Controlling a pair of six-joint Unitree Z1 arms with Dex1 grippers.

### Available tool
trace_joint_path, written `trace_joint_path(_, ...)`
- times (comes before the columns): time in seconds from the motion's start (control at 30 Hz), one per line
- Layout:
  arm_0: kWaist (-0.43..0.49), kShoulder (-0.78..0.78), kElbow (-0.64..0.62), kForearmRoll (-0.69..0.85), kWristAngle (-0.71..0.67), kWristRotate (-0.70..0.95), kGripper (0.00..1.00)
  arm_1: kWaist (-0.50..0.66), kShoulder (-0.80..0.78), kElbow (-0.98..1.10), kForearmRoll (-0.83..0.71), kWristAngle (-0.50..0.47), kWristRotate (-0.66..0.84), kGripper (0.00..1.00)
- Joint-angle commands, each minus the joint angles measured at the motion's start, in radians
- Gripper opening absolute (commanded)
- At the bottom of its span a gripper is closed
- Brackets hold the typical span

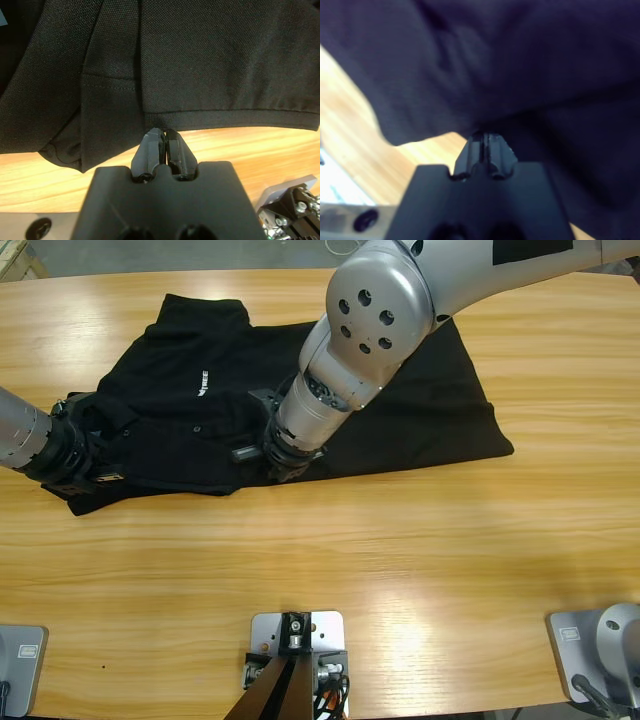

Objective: Fold clothes

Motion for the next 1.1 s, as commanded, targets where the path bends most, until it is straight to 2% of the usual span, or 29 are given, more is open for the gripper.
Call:
trace_joint_path(0.03,0.001,-0.006,0.026,-0.006,0.012,-0.003,0.0,0.014,-0.045,0.062,0.03,-0.08,0.008,0.022)
trace_joint_path(0.07,0.004,-0.021,0.026,-0.003,0.012,-0.003,0.0,0.014,-0.092,0.063,0.036,-0.085,0.0,0.432)
trace_joint_path(0.1,0.008,-0.043,0.026,-0.001,0.013,-0.004,0.0,0.014,-0.148,0.062,0.051,-0.105,-0.006,0.78)
trace_joint_path(0.13,0.01,-0.067,0.026,-0.001,0.014,-0.004,0.0,0.014,-0.212,0.063,0.064,-0.132,-0.013,0.928)
trace_joint_path(0.17,0.01,-0.09,0.025,-0.001,0.013,-0.004,0.0,0.014,-0.274,0.061,0.084,-0.155,-0.015,0.994)
trace_joint_path(0.2,0.01,-0.111,0.023,-0.003,0.012,-0.003,0.0,0.014,-0.326,0.059,0.112,-0.171,-0.015,1.0)
trace_joint_path(0.23,0.007,-0.126,0.021,-0.004,0.012,-0.002,0.244,0.014,-0.366,0.058,0.144,-0.18,-0.015,1.0)
trace_joint_path(0.27,0.004,-0.136,0.02,-0.004,0.013,0.0,0.695,0.014,-0.397,0.058,0.178,-0.197,-0.014,1.0)
trace_joint_path(0.3,-0.003,-0.139,0.018,-0.005,0.018,0.007,0.901,0.01,-0.422,0.059,0.212,-0.23,-0.013,1.0)
trace_joint_path(0.33,-0.008,-0.133,0.015,-0.007,0.023,0.008,0.962,-0.005,-0.439,0.063,0.241,-0.268,-0.011,1.0)
trace_joint_path(0.47,-0.011,-0.061,-0.006,-0.01,0.049,-0.033,0.996,-0.158,-0.424,0.163,0.277,-0.369,0.027,1.0)
trace_joint_path(0.63,-0.011,0.02,-0.035,-0.016,0.05,-0.191,0.996,-0.341,-0.292,0.201,0.26,-0.366,0.01,1.0)
trace_joint_path(0.87,-0.011,0.139,-0.019,-0.101,0.073,-0.253,0.996,-0.407,-0.139,0.224,0.185,-0.37,-0.037,1.0)
trace_joint_path(1.1,-0.001,0.18,-0.015,-0.125,0.093,-0.255,0.996,-0.466,-0.123,0.361,0.062,-0.366,-0.067,1.0)
